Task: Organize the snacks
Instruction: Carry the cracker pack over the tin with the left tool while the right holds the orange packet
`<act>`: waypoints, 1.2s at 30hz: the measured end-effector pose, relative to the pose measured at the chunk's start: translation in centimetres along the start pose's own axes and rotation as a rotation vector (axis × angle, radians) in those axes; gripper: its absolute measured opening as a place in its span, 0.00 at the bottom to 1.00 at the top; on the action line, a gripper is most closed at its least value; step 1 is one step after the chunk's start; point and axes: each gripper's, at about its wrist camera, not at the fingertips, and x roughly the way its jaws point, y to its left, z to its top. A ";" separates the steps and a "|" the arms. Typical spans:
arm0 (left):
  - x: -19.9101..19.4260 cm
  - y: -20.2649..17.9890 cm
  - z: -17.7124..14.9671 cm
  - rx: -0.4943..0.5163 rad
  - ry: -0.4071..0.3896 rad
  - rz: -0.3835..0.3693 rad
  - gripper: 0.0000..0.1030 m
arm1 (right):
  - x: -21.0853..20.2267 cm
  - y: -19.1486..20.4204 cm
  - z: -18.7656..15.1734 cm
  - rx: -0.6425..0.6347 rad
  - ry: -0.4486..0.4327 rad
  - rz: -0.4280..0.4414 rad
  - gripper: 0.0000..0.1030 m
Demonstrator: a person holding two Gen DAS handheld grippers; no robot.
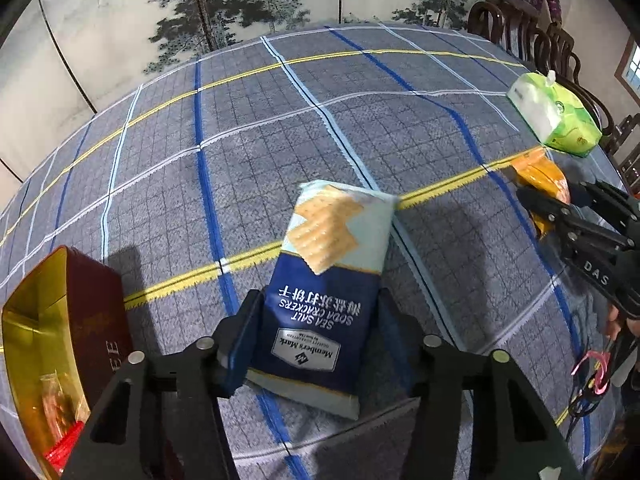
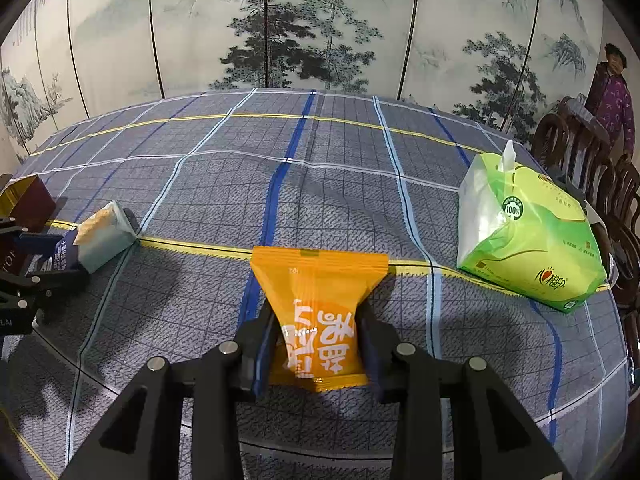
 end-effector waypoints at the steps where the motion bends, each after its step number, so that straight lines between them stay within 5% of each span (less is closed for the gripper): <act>1: -0.1 -0.1 -0.1 0.000 0.001 0.000 0.48 | 0.0 0.0 0.0 0.000 0.000 0.000 0.37; 19: -3.6 -2.7 -6.6 -0.120 0.058 0.022 0.46 | 0.1 -0.2 0.0 0.007 0.002 0.009 0.37; 36: -9.4 -1.2 -6.9 -0.167 -0.047 0.030 0.46 | 0.1 -0.1 0.0 -0.001 0.000 0.000 0.37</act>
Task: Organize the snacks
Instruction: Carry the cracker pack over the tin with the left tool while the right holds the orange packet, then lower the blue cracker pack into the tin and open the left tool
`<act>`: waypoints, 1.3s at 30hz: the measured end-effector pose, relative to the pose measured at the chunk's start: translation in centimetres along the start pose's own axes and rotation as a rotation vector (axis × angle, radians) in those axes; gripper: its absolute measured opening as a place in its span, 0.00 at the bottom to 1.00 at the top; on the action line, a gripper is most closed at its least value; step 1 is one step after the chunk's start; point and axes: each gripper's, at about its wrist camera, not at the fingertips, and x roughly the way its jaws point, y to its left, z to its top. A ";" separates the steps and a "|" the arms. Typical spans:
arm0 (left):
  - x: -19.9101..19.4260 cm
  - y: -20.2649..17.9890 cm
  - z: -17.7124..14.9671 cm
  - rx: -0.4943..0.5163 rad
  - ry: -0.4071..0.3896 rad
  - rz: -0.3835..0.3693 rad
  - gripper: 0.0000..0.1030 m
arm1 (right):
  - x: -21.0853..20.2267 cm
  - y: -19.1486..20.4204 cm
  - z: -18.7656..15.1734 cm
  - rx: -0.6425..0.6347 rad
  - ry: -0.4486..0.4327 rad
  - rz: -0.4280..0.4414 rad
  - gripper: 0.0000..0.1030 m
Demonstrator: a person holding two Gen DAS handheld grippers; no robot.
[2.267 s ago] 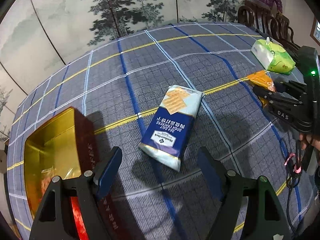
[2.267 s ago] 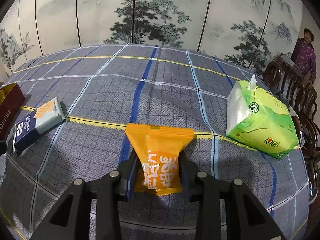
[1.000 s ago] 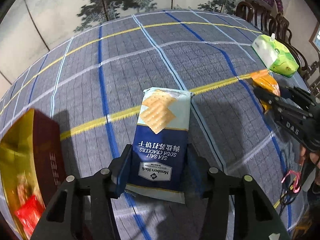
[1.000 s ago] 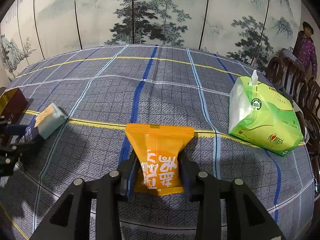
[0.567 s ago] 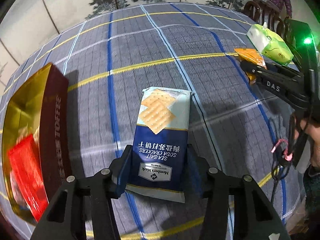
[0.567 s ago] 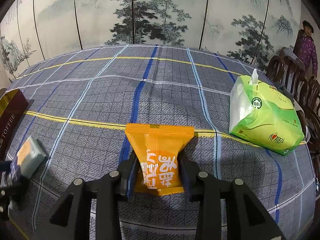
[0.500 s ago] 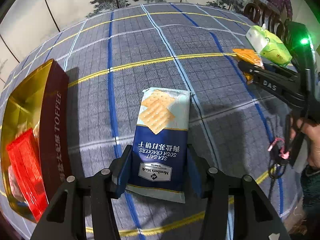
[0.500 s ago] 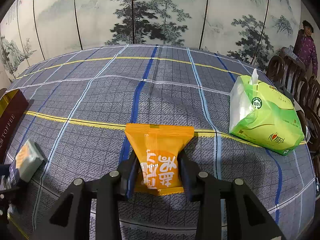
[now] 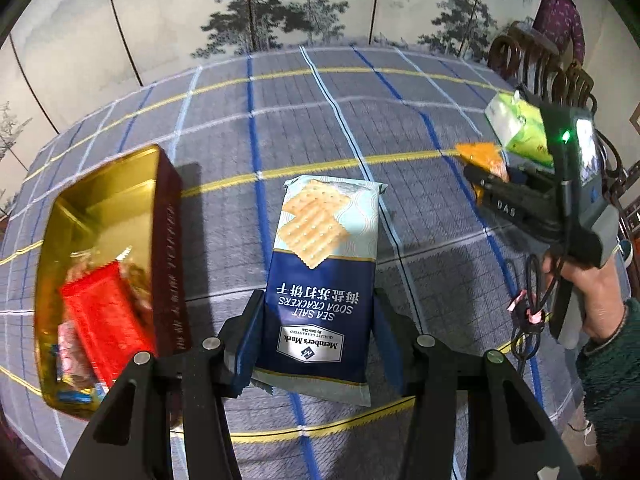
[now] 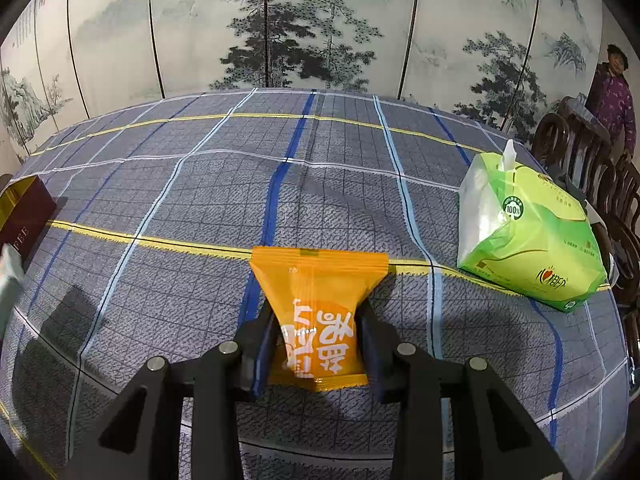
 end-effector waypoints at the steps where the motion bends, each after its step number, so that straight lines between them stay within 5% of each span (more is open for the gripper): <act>1: -0.3 0.3 0.0 -0.004 -0.005 0.002 0.46 | 0.0 0.0 0.0 -0.001 0.000 -0.001 0.37; 11: -4.3 7.0 0.0 -0.102 -0.071 0.114 0.46 | -0.1 0.2 -0.1 -0.002 -0.001 -0.003 0.37; 21: -4.3 14.7 -2.5 -0.236 -0.031 0.221 0.46 | -0.1 0.2 -0.1 0.000 0.000 0.001 0.37; 39: -1.9 16.0 -3.0 -0.227 0.021 0.266 0.45 | -0.2 0.3 0.0 -0.007 -0.002 -0.009 0.37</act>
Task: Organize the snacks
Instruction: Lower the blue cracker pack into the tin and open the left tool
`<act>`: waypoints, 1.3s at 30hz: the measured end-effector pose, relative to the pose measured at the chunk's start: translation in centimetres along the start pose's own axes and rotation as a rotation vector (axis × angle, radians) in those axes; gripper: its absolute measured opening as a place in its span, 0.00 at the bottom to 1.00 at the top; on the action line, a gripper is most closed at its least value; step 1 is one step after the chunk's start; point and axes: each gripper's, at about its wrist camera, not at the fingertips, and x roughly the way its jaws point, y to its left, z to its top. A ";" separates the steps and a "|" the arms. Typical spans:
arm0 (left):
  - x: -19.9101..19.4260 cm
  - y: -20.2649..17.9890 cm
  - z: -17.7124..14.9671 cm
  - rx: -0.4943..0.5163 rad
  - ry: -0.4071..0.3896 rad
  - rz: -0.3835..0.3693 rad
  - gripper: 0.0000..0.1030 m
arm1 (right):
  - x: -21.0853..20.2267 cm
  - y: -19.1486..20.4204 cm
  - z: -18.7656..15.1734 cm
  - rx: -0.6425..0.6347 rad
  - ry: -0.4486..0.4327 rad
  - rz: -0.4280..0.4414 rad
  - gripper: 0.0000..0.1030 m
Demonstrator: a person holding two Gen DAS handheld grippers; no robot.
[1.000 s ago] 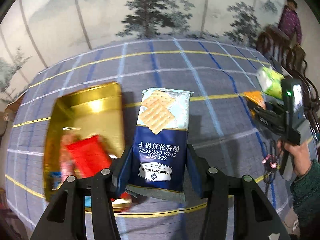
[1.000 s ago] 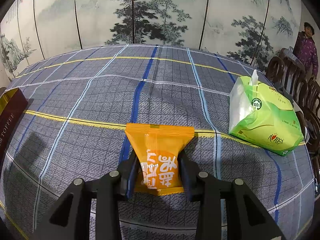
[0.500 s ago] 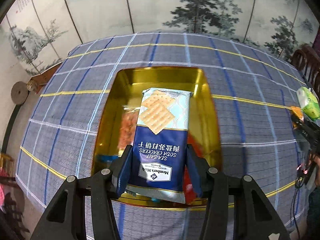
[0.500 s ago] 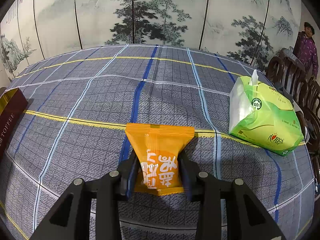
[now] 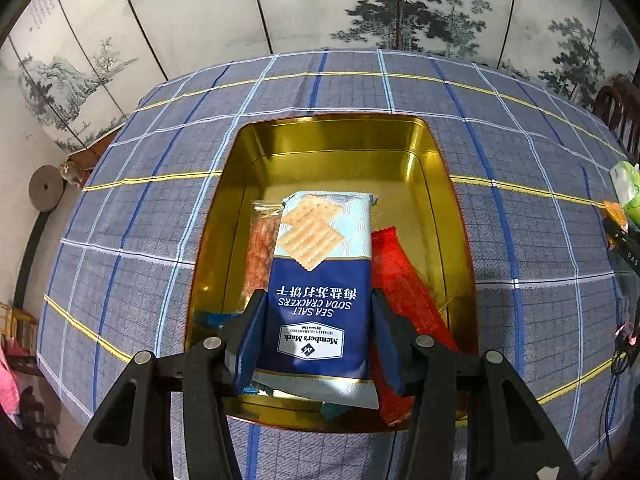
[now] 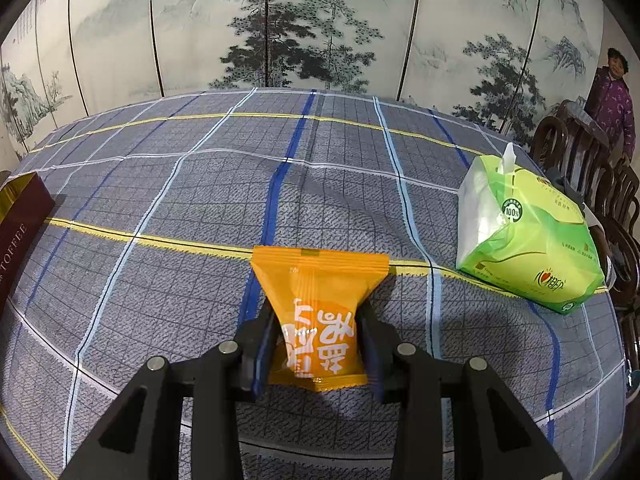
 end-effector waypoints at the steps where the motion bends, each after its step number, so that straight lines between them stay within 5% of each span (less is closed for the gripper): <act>1: 0.0 -0.1 0.1 0.001 0.000 -0.003 0.45 | 0.0 0.0 0.0 0.000 0.000 0.000 0.37; 39: 1.0 0.4 1.2 -0.049 0.064 -0.034 0.51 | -0.1 0.0 0.0 -0.001 -0.001 -0.002 0.37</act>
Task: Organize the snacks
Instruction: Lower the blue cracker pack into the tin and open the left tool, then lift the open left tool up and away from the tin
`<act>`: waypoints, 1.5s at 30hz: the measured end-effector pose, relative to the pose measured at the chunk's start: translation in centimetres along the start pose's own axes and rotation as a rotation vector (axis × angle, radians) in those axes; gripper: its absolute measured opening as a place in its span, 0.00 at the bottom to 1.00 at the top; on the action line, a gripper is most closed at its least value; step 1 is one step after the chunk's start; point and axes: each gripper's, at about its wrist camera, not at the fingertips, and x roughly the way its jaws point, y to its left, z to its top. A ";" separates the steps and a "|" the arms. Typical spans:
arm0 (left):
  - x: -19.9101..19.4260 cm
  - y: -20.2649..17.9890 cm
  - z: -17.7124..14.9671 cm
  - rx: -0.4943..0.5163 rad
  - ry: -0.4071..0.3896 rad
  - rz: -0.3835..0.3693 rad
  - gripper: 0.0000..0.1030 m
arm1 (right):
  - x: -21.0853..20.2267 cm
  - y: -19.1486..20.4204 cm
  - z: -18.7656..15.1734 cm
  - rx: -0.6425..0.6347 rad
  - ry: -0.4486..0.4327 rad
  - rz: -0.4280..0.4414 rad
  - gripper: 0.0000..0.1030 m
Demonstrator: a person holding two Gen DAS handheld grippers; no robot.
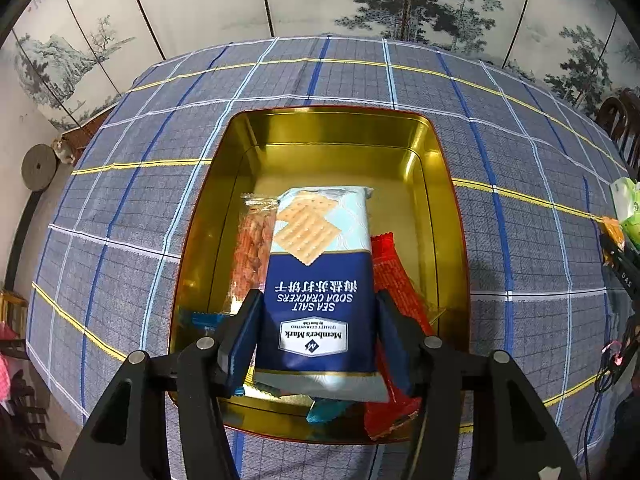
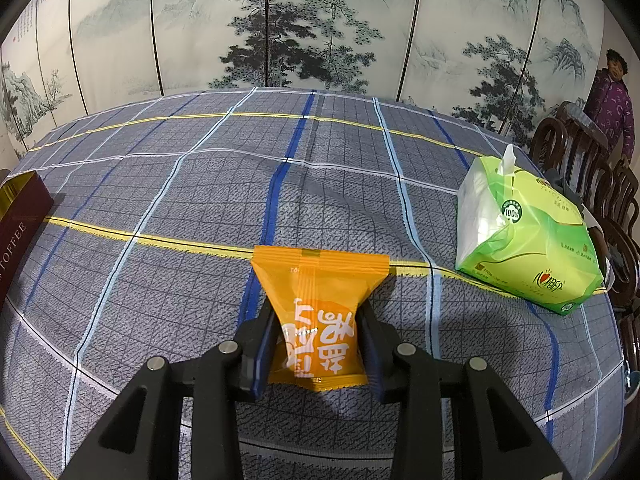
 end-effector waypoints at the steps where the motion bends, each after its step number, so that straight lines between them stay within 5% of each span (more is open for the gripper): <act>1: 0.0 -0.1 -0.1 0.000 0.000 0.001 0.51 | 0.0 0.0 0.0 0.000 0.000 0.000 0.37; 18: -2.4 -2.1 -1.4 0.083 -0.140 0.190 0.56 | -0.1 0.1 0.0 -0.003 0.000 -0.004 0.37; 31: -4.4 -3.4 -1.9 0.116 -0.193 0.212 0.59 | -0.3 0.1 0.1 -0.013 -0.002 -0.015 0.37; 45: -5.5 -5.5 -3.1 0.138 -0.197 0.147 0.62 | -0.2 0.2 0.0 0.018 0.005 -0.020 0.35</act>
